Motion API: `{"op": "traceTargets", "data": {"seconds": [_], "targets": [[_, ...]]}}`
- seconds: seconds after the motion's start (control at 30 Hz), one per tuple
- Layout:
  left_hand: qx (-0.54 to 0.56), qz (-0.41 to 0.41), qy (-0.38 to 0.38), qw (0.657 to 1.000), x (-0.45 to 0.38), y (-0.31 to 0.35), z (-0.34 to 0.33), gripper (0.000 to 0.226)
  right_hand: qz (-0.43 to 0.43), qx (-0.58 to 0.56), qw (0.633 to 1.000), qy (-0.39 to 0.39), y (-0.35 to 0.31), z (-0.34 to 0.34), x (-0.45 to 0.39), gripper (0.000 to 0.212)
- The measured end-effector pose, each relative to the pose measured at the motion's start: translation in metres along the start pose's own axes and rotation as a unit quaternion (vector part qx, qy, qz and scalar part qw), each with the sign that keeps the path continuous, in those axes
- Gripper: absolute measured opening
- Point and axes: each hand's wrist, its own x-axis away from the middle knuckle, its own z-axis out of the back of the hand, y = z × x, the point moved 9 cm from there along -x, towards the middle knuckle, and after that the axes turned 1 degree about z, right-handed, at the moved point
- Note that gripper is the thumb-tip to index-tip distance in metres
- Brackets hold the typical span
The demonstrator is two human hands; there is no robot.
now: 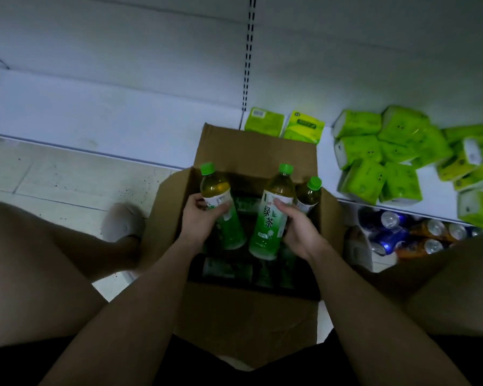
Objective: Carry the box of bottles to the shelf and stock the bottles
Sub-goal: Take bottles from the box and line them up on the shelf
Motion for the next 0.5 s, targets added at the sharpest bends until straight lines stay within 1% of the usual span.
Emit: {"op": "traceTargets", "data": {"seconds": [0.07, 0.2, 0.3, 0.37, 0.43, 0.5], "targets": [[0.017, -0.024, -0.022, 0.999, 0.015, 0.018, -0.002, 0.056, 0.002, -0.011, 0.999, -0.034, -0.009, -0.011, 0.017, 0.035], [0.031, -0.059, -0.082, 0.994, 0.045, 0.053, -0.010, 0.047, 0.011, 0.004, 0.996, -0.091, -0.031, -0.036, 0.048, 0.047], [0.024, -0.099, -0.107, 0.989, 0.072, 0.090, -0.012, 0.039, 0.035, 0.020, 0.994, -0.098, -0.053, -0.047, 0.070, 0.049], [-0.003, -0.141, -0.123, 0.982, 0.088, 0.116, -0.014, 0.035, 0.059, 0.032, 0.993, -0.099, -0.069, -0.051, 0.084, 0.043], [0.003, -0.165, -0.151, 0.975, 0.098, 0.138, -0.017, 0.044, 0.086, 0.045, 0.991, -0.090, -0.087, -0.054, 0.099, 0.041], [0.009, -0.194, -0.158, 0.968, 0.105, 0.162, -0.017, 0.051, 0.117, 0.059, 0.988, -0.078, -0.106, -0.055, 0.113, 0.043]]}}
